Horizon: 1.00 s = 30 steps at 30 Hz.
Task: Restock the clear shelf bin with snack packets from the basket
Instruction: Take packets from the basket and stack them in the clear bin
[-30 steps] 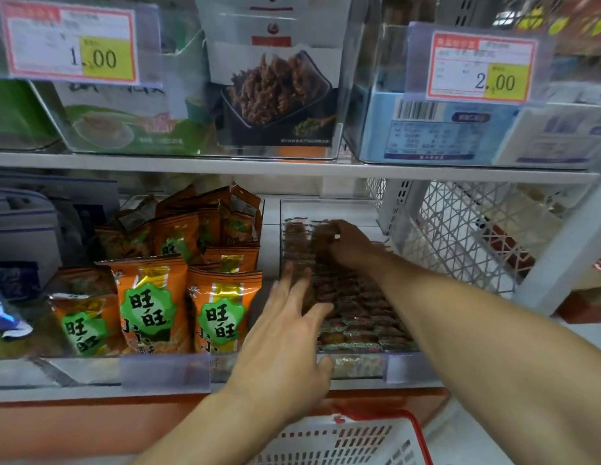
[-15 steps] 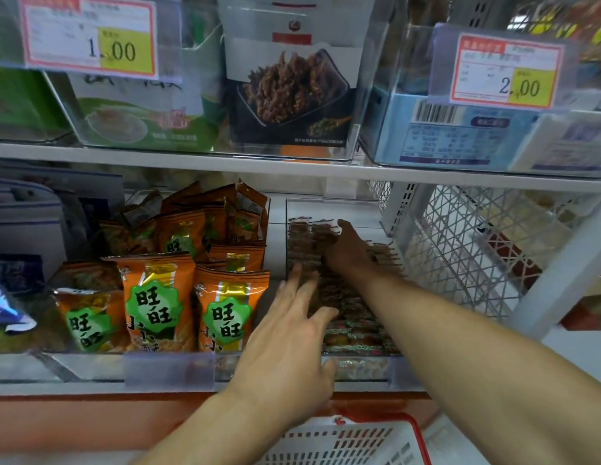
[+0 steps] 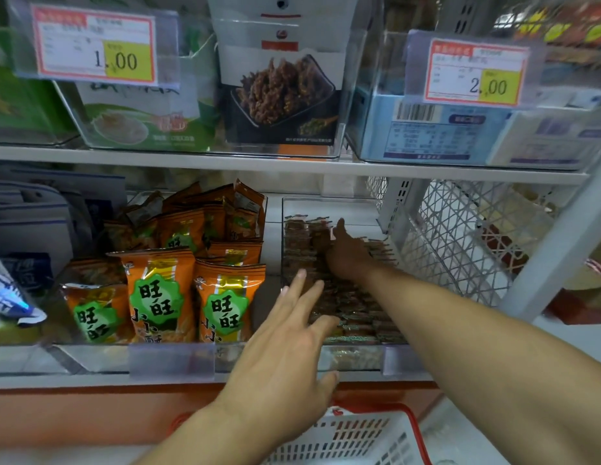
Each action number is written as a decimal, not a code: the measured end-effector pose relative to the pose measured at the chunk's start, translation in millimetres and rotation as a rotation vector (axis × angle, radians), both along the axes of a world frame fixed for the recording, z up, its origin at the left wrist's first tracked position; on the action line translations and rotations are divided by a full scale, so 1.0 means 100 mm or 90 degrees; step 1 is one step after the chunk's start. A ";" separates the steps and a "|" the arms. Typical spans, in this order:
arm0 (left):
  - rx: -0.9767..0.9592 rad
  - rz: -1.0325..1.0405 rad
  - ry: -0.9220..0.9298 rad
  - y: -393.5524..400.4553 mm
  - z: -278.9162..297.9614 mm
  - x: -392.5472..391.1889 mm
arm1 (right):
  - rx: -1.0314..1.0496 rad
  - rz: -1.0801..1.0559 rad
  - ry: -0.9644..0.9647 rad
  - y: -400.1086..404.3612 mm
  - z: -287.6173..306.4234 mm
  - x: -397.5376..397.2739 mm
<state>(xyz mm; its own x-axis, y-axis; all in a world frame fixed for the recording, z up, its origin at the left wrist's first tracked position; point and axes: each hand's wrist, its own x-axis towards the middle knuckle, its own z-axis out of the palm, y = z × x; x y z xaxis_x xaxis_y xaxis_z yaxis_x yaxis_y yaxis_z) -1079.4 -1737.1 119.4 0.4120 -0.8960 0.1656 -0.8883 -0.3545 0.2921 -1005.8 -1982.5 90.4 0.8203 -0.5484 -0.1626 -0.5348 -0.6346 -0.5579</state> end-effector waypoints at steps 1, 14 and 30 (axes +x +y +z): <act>-0.007 -0.013 0.004 0.02 0.01 -0.06 | 0.014 0.011 0.010 0.01 0.06 -0.08; 0.541 -0.145 0.201 0.08 -1.15 -0.69 | -0.087 0.124 -0.683 1.40 -0.30 -2.01; 0.500 0.083 0.374 0.61 -3.50 -1.26 | -0.144 0.414 0.546 1.58 -3.35 -3.28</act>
<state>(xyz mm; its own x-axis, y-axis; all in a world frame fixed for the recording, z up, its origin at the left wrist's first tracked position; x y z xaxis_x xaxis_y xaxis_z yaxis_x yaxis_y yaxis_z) -1205.8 -1676.1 -230.2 0.3415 -0.6062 -0.7183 -0.6181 -0.7206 0.3142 -1333.9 -1824.9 -244.3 0.6254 -0.1420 -0.7673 -0.2161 -0.9764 0.0046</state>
